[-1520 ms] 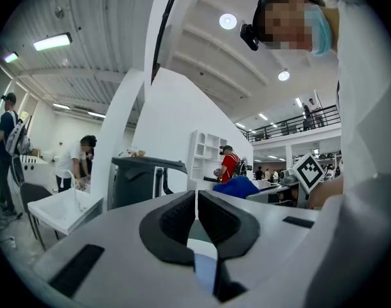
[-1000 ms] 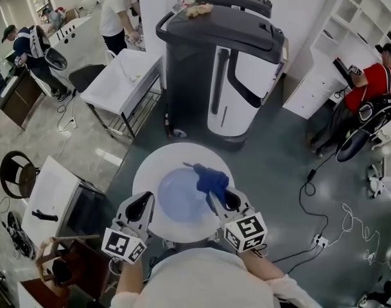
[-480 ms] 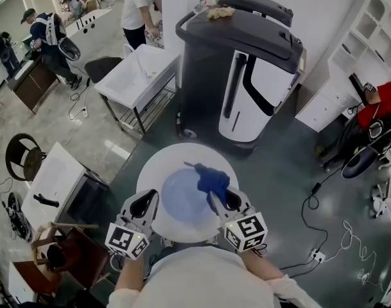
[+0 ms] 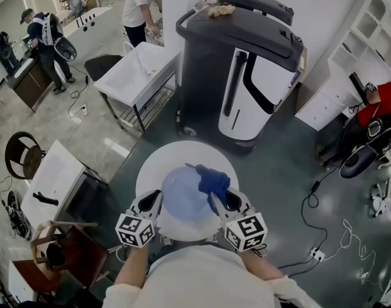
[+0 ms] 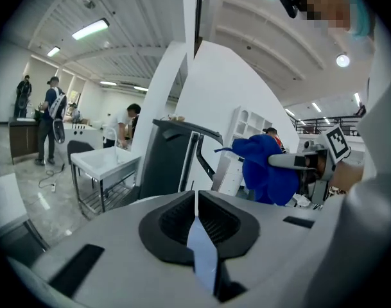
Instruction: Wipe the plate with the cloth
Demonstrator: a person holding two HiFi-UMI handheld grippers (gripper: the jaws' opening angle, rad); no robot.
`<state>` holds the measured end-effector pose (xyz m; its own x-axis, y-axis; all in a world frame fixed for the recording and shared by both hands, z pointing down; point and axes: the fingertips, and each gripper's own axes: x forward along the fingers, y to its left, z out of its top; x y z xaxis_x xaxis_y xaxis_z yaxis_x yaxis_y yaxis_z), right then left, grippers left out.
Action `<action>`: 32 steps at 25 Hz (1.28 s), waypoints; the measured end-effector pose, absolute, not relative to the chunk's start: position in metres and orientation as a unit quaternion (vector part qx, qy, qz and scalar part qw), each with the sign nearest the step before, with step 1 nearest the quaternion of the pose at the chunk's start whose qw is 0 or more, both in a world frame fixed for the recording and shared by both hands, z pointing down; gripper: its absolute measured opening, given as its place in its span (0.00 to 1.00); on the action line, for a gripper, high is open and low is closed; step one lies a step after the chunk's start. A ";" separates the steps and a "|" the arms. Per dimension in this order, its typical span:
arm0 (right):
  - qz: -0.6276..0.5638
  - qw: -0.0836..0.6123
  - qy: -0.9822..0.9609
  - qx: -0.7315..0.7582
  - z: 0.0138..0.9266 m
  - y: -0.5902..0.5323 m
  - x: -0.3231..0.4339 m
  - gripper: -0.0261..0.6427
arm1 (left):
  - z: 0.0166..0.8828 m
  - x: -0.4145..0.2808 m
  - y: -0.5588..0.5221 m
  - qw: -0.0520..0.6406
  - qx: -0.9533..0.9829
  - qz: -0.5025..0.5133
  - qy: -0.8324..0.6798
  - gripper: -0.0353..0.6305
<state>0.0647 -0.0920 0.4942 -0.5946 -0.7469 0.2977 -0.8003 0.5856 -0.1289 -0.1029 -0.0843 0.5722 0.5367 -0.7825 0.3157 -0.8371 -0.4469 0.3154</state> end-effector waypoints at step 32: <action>0.138 0.132 -0.874 0.447 0.508 -0.091 0.074 0.17 | 0.768 -0.112 -0.087 0.549 0.664 0.081 -0.501 0.48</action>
<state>0.0740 -0.0913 0.5082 -0.5655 -0.7452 0.3533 -0.8178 0.5623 -0.1230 -0.1119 -0.0867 0.7680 0.4855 -0.5758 0.6578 -0.7545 0.1042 0.6480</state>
